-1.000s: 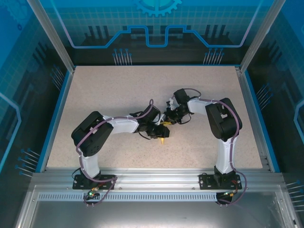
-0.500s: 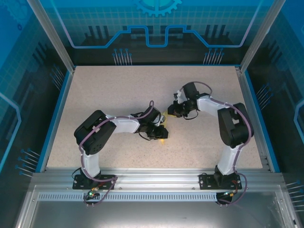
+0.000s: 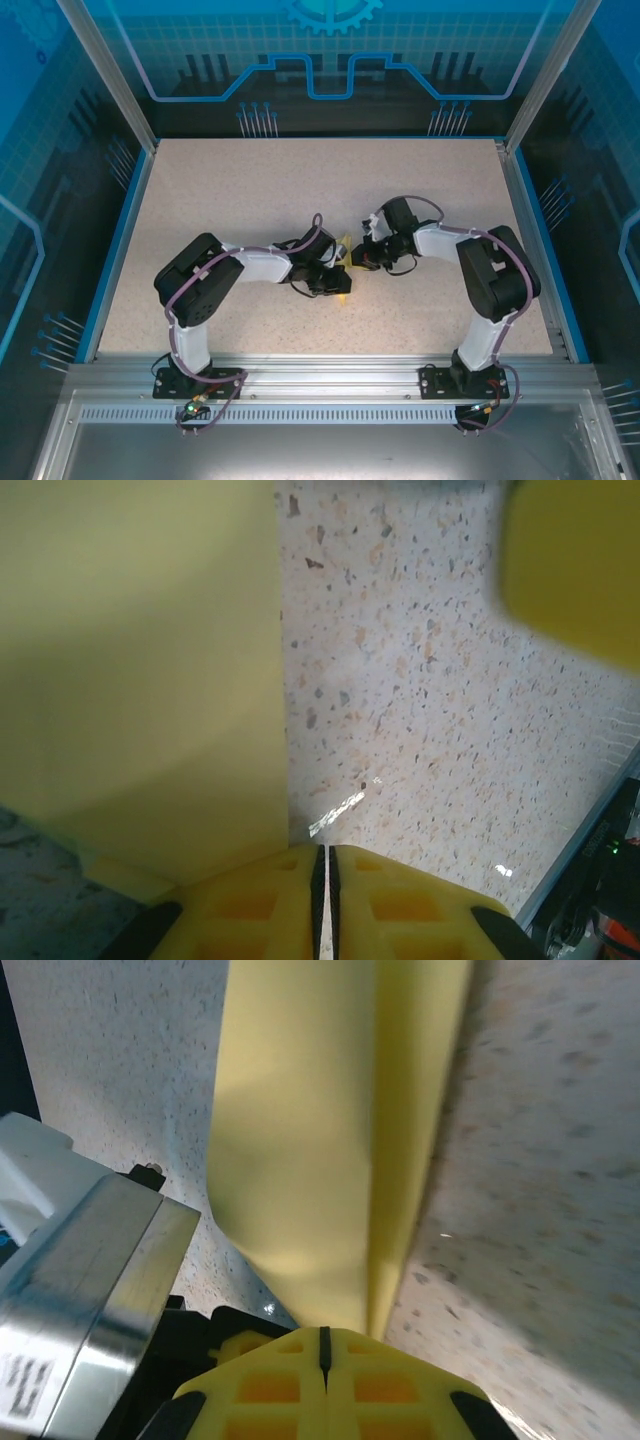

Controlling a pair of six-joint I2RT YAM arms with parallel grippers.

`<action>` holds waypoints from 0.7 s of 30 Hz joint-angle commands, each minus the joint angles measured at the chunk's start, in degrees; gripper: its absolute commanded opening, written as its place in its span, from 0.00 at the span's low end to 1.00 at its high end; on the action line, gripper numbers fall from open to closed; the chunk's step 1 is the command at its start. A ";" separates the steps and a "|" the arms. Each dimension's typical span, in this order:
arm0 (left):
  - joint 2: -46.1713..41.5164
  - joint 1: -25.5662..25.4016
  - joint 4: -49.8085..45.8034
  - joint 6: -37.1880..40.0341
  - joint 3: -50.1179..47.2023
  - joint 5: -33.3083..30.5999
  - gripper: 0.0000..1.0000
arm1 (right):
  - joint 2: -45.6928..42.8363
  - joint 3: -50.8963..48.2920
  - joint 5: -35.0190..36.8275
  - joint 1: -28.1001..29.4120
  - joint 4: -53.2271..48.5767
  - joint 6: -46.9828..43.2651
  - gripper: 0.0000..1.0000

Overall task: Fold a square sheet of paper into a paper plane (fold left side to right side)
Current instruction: Fold the wing for the fifth time at the center of the table.

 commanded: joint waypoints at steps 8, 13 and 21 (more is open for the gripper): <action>1.09 -0.28 -6.12 -0.67 -2.49 -1.73 0.14 | 5.18 0.93 -1.79 2.97 5.19 3.99 0.02; 1.17 -0.23 -6.19 -0.58 -2.47 -1.78 0.14 | 7.97 2.87 1.89 2.87 3.85 2.79 0.02; 1.79 -0.24 -6.24 -0.50 -2.20 -1.52 0.14 | 10.70 6.50 7.36 1.18 1.03 -1.10 0.02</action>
